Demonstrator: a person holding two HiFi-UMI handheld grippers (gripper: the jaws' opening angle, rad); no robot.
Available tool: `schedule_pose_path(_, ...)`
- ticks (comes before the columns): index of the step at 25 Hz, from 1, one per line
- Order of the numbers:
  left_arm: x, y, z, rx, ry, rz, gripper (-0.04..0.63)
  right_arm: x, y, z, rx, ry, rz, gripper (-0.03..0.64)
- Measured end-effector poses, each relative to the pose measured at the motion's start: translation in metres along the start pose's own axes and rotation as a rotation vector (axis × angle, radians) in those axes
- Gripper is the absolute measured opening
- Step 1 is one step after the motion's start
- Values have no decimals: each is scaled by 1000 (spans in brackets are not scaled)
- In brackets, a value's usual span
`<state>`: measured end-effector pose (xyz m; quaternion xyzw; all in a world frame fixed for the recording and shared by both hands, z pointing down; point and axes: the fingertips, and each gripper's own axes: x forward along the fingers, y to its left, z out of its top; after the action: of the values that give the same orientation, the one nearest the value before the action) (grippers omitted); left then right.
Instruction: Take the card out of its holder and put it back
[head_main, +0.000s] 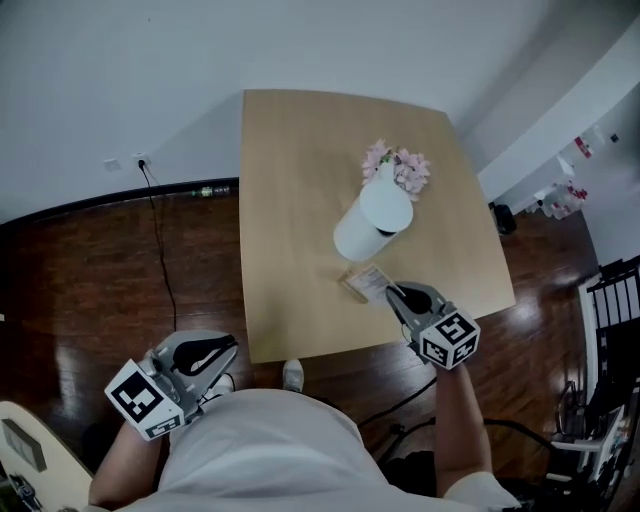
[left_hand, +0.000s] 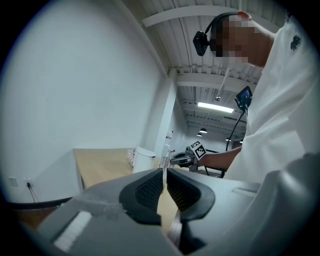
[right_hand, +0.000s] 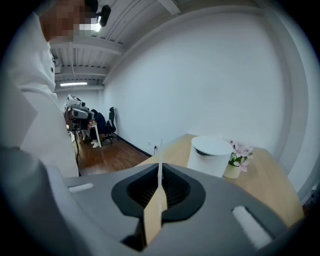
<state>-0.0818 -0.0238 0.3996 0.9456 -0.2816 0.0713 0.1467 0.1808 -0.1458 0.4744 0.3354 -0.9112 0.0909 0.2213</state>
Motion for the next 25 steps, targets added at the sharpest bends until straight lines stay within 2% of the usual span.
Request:
schedule_pose_path(9, 39, -7, 5, -26, 25, 85, 31, 34, -55, -48, 39, 50, 80, 20)
schedule_pose_path(17, 50, -9, 3, -49, 43, 141, 31, 48, -61, -49, 50, 41, 137, 20)
schedule_pose_path(25, 62, -7, 7, -45, 47, 132, 31, 44, -62, -52, 63, 28, 140, 21)
